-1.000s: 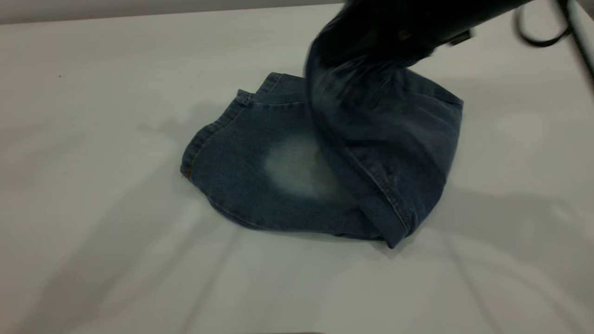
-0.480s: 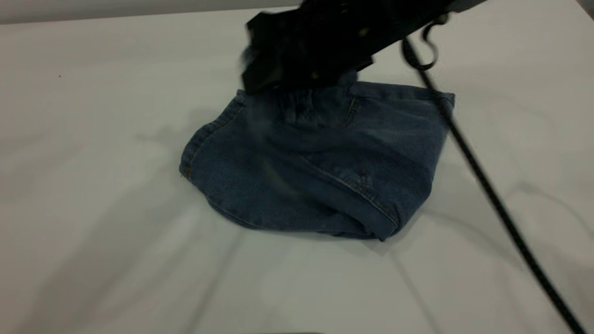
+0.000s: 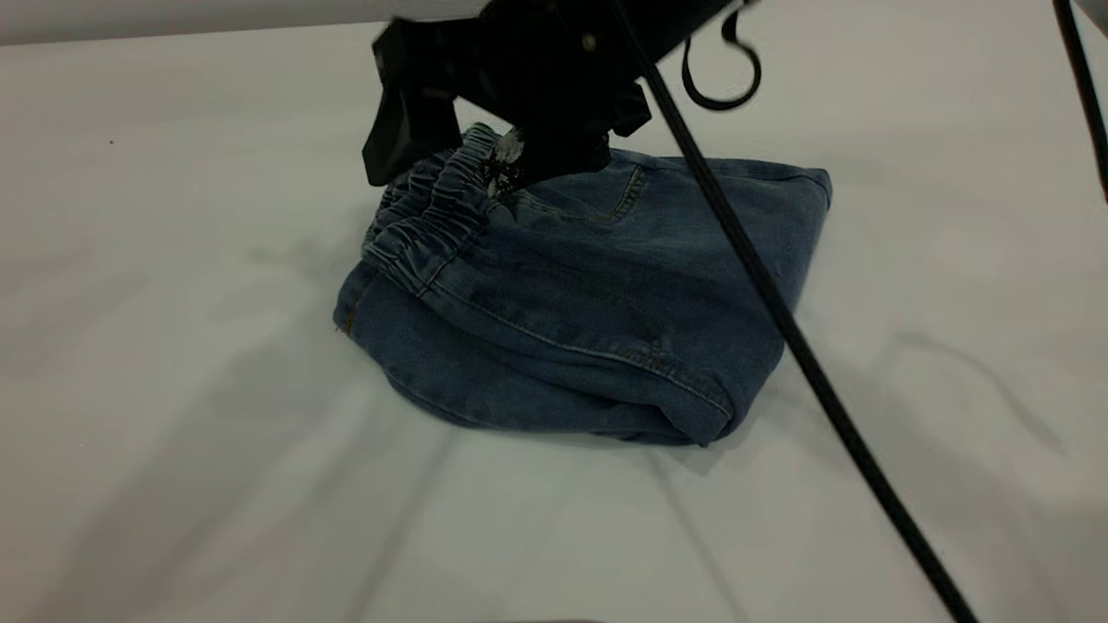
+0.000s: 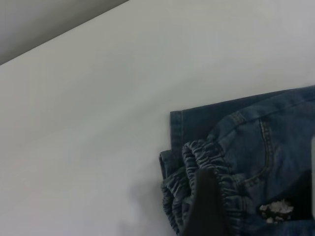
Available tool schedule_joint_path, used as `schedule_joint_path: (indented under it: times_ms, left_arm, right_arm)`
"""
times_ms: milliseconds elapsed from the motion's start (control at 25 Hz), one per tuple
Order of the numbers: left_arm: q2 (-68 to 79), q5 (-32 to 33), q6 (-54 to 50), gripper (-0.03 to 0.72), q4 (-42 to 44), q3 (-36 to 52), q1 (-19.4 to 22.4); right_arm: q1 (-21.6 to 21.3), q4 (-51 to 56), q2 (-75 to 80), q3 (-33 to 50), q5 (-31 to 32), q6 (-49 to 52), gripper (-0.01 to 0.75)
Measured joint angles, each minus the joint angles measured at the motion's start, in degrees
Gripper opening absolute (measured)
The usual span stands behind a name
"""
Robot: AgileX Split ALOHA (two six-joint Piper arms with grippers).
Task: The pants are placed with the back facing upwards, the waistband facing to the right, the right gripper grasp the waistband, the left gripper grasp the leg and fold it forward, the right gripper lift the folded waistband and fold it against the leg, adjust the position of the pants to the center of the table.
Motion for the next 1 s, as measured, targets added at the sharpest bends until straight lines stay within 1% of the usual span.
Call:
schedule_joint_path:
  times_ms: [40, 120, 200, 240, 320, 440, 560, 720, 880, 1000]
  left_arm:
    - [0.00, 0.00, 0.40, 0.483, 0.00, 0.00, 0.00]
    - [0.00, 0.12, 0.62, 0.483, 0.00, 0.00, 0.00]
    - [0.00, 0.12, 0.66, 0.483, 0.00, 0.00, 0.00]
    - [0.00, 0.12, 0.78, 0.483, 0.00, 0.00, 0.00]
    - [-0.22, 0.12, 0.78, 0.483, 0.00, 0.00, 0.00]
    - [-0.43, 0.12, 0.83, 0.483, 0.00, 0.00, 0.00]
    - [-0.43, 0.40, 0.84, 0.482, 0.00, 0.00, 0.00]
    - [-0.43, 1.84, 0.84, 0.482, -0.16, 0.00, 0.00]
    - [-0.43, 2.84, 0.84, 0.482, -0.16, 0.00, 0.00]
    - [-0.43, 3.22, 0.96, 0.482, -0.16, 0.00, 0.00]
  right_arm:
    - [0.00, -5.22, 0.06, -1.31, 1.00, 6.30, 0.565]
    - [0.02, -18.11, 0.12, -5.14, 3.61, 23.62, 0.548]
    - [0.02, -28.83, 0.39, -8.20, 6.05, 38.02, 0.528]
    - [0.02, -33.77, 0.81, -10.05, 6.90, 48.00, 0.517]
    - [0.02, -40.41, 2.19, -12.51, 8.01, 61.59, 0.499]
    - [0.02, -43.79, 5.37, -15.14, 7.93, 75.38, 0.489]
    - [0.02, -44.68, 9.28, -16.62, 6.23, 83.44, 0.488]
    - [0.02, -44.73, 14.21, -18.24, 5.46, 89.28, 0.489]
    - [0.60, -44.67, 16.14, -19.00, 5.44, 89.68, 0.489]
    - [1.93, -44.80, 16.81, -19.18, 5.83, 87.08, 0.487]
